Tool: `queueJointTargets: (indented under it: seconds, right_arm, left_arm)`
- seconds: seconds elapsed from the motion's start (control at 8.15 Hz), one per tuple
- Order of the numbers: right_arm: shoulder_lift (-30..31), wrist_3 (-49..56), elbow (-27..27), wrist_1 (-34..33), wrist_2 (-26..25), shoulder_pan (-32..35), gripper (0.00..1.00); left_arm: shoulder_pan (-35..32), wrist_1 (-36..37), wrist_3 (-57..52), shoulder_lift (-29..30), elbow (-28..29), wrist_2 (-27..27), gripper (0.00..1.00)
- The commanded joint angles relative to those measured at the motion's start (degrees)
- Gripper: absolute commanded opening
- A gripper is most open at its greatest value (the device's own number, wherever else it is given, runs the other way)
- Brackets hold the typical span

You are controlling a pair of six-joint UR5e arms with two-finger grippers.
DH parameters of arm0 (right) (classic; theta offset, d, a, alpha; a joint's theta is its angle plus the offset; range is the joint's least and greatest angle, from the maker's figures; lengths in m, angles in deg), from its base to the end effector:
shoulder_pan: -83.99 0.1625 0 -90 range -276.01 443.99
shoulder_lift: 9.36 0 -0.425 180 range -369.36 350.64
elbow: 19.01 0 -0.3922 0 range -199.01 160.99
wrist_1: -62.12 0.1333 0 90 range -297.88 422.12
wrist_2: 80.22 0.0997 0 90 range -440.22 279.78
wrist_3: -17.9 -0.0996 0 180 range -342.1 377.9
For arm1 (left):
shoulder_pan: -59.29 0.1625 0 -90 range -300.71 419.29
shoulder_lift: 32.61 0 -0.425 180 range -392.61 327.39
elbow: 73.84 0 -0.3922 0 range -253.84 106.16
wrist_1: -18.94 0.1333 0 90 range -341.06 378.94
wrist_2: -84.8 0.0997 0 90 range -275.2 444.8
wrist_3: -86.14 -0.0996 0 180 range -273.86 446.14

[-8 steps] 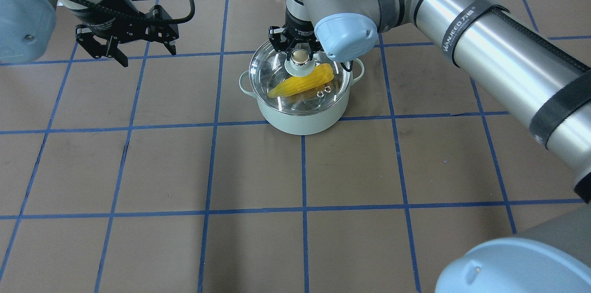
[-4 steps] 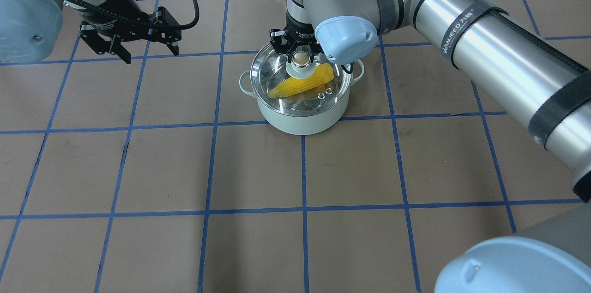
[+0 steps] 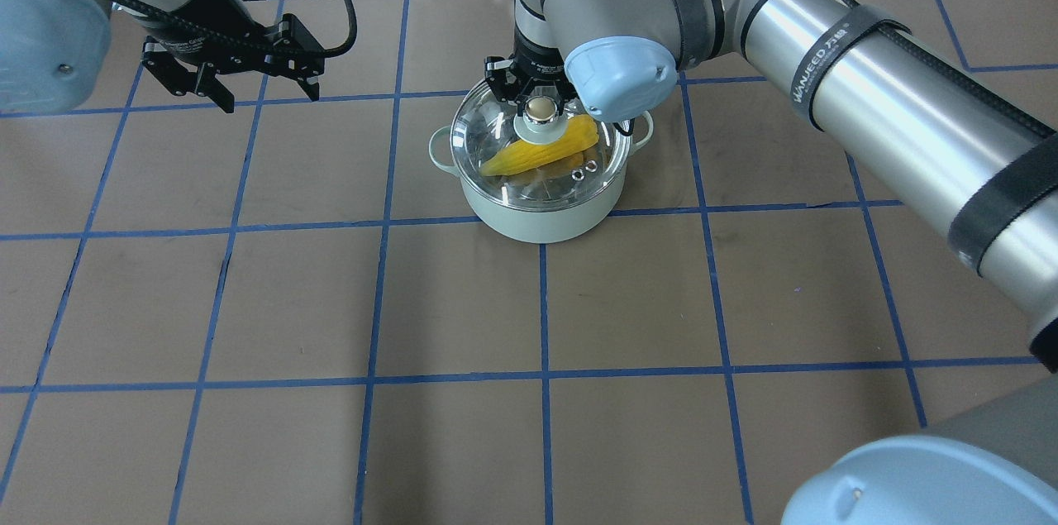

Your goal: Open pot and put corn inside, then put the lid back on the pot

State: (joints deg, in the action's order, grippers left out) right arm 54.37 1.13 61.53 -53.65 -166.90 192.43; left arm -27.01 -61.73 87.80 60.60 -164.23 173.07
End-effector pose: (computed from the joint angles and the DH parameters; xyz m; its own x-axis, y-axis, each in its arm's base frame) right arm 0.3462 -0.5987 0.3475 -0.9942 -0.0402 -0.0997 -0.0267 0.9908 -0.1326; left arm -0.1022 -0.5321 0.4731 -0.9954 -0.0902 0.0329 -0.0931 0.9907 -0.0989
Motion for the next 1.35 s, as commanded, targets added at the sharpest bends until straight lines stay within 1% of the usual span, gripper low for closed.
queueJointTargets:
  seconds: [0.0, 0.12, 0.25, 1.23]
  right_arm:
    - [0.43, 0.42, -0.03, -0.24, -0.50, -0.08, 0.12]
    - [0.17, 0.25, 0.06, -3.11, -0.59, -0.08, 0.12]
    - [0.08, 0.33, 0.06, -3.83, -0.68, -0.08, 0.12]
    - [-0.18, 1.12, 0.58, -4.19, -0.77, 0.01, 0.10]
  left_arm:
    - [0.00, -0.10, 0.01, -0.05, 0.04, -0.03, 1.00]
    - [0.09, -0.02, 0.01, 0.12, 0.04, -0.03, 1.00]
    - [0.18, -0.02, -0.08, 0.13, 0.13, -0.03, 1.00]
    - [0.18, -0.02, -0.08, 0.30, -0.13, -0.03, 1.00]
